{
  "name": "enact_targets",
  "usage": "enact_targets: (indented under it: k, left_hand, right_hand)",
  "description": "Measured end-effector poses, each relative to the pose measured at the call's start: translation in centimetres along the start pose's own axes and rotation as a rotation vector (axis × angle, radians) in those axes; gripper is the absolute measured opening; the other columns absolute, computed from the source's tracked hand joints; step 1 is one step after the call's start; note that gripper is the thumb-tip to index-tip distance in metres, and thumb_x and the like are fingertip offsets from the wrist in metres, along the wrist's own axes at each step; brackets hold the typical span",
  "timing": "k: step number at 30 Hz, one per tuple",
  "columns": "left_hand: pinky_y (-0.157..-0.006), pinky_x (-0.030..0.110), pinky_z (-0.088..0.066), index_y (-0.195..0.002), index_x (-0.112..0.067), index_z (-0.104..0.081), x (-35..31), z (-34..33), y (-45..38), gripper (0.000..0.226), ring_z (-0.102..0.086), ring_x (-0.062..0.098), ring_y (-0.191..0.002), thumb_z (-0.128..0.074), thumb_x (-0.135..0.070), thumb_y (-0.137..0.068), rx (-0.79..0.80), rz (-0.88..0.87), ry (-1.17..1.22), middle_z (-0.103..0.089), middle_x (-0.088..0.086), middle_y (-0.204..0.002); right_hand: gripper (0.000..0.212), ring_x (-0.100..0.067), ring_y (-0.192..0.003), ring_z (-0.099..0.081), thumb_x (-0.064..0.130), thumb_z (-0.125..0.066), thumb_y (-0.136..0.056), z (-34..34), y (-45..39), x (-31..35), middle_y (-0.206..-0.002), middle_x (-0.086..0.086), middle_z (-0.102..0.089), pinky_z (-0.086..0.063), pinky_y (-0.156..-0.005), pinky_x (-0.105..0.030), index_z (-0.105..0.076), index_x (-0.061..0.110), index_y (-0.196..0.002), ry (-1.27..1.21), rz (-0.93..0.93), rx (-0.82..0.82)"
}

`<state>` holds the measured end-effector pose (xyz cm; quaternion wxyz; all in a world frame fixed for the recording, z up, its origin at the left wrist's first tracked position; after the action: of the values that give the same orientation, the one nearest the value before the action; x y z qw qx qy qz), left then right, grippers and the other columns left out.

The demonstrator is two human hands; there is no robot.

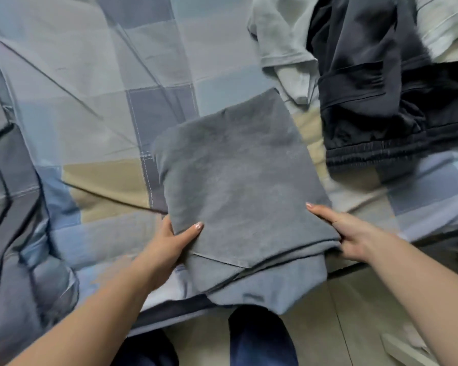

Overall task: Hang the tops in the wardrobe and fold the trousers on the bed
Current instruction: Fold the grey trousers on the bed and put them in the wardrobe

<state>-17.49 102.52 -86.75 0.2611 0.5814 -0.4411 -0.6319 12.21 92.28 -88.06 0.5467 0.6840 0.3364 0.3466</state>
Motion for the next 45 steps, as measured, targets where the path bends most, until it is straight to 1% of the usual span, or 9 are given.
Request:
enact_targets:
  k: [5,8,12,15,20,26,34,41,45]
  left_hand:
    - [-0.093,0.038,-0.050,-0.125,-0.020,-0.052,6.7,4.9,4.0,0.043,-0.064,0.018,-0.110,-0.065,-0.008,-0.086,-0.060,0.057,-0.026,-0.069,-0.001,-0.116]
    - [-0.092,0.041,-0.051,-0.113,-0.016,-0.057,7.6,7.0,3.9,0.032,-0.066,0.023,-0.106,-0.066,-0.003,-0.086,-0.083,0.075,-0.071,-0.071,0.006,-0.112]
    - [-0.090,0.045,-0.053,-0.113,-0.009,-0.058,5.2,8.3,2.2,0.036,-0.066,0.024,-0.105,-0.073,-0.013,-0.081,-0.095,0.045,-0.030,-0.069,0.011,-0.113]
    - [-0.069,0.024,-0.055,-0.118,-0.015,-0.060,2.0,8.1,1.1,0.037,-0.068,0.010,-0.098,-0.070,-0.022,-0.084,-0.037,-0.009,0.000,-0.071,0.001,-0.112]
    - [-0.089,0.032,-0.053,-0.127,-0.007,-0.054,0.0,7.9,0.7,0.041,-0.063,0.021,-0.111,-0.065,-0.010,-0.088,-0.008,-0.058,0.027,-0.066,0.009,-0.121]
    - [-0.102,0.043,-0.046,-0.131,-0.018,-0.047,0.5,8.1,1.6,0.051,-0.060,0.018,-0.114,-0.067,-0.009,-0.086,-0.132,-0.178,-0.026,-0.063,0.004,-0.122]
    - [-0.091,0.031,-0.049,-0.125,-0.026,-0.050,0.3,8.1,1.9,0.049,-0.061,0.008,-0.106,-0.071,-0.019,-0.081,-0.240,-0.288,-0.129,-0.067,-0.012,-0.111]
    - [-0.081,0.019,-0.046,-0.113,-0.046,-0.048,-0.4,7.8,2.2,0.047,-0.061,0.001,-0.100,-0.066,-0.034,-0.072,-0.264,-0.335,-0.223,-0.062,-0.034,-0.094]
    - [-0.081,0.006,-0.043,-0.123,-0.038,-0.051,0.7,8.3,1.8,0.053,-0.058,-0.011,-0.099,-0.074,-0.022,-0.078,-0.259,-0.311,-0.154,-0.063,-0.035,-0.099]
  right_hand:
    - [0.047,-0.027,-0.094,-0.070,0.024,-0.073,-0.072,-2.6,0.8,-5.9,-0.110,-0.015,-0.070,-0.056,-0.083,-0.044,-0.061,0.010,-0.116,0.291,-0.226,0.111]
    - [0.040,-0.022,-0.096,-0.065,0.025,-0.070,-0.083,-4.0,0.8,-5.8,-0.113,-0.009,-0.069,-0.053,-0.084,-0.032,-0.059,0.013,-0.119,0.638,-0.156,-0.024]
    - [0.053,-0.025,-0.110,-0.060,0.033,-0.071,-0.083,-6.8,0.8,0.3,-0.122,-0.008,-0.063,-0.049,-0.095,-0.036,-0.054,0.009,-0.127,1.021,0.222,-0.288]
    - [0.056,-0.028,-0.126,-0.045,0.032,-0.067,-0.085,-12.1,3.5,6.4,-0.133,-0.014,-0.051,-0.035,-0.104,-0.035,-0.048,0.008,-0.132,1.182,0.716,-0.532]
    - [0.044,-0.027,-0.129,-0.042,0.030,-0.061,-0.087,-26.7,5.6,8.3,-0.136,-0.010,-0.049,-0.021,-0.113,-0.047,-0.056,0.013,-0.128,1.503,1.268,-0.346]
    - [0.041,-0.026,-0.111,-0.056,0.062,-0.042,-0.089,-37.4,-0.1,3.6,-0.111,-0.004,-0.064,-0.029,-0.100,-0.045,-0.060,0.026,-0.095,2.059,0.984,-0.137]
    - [0.028,-0.022,-0.072,-0.054,0.048,-0.051,-0.092,-41.1,0.4,2.5,-0.087,0.000,-0.067,-0.024,-0.074,-0.035,-0.062,0.023,-0.084,2.397,1.346,-0.157]
    - [0.035,-0.025,-0.090,-0.059,0.048,-0.062,-0.086,-40.8,-1.0,3.4,-0.074,0.000,-0.051,-0.031,-0.071,-0.033,-0.051,0.017,-0.075,2.268,0.989,-0.163]
    - [0.026,-0.028,-0.105,-0.057,0.046,-0.060,-0.088,-38.5,-1.8,4.9,-0.106,-0.005,-0.063,-0.036,-0.074,-0.031,-0.060,0.021,-0.091,1.928,0.832,-0.177]
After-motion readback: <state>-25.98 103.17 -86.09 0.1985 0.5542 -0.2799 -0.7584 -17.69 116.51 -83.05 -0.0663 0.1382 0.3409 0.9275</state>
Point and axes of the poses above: each hand's wrist, its own y-axis away from the middle knuckle, its own z-axis out of the back of the hand, x = y × z, the point moved 8 cm from there along -y, towards the middle knuckle
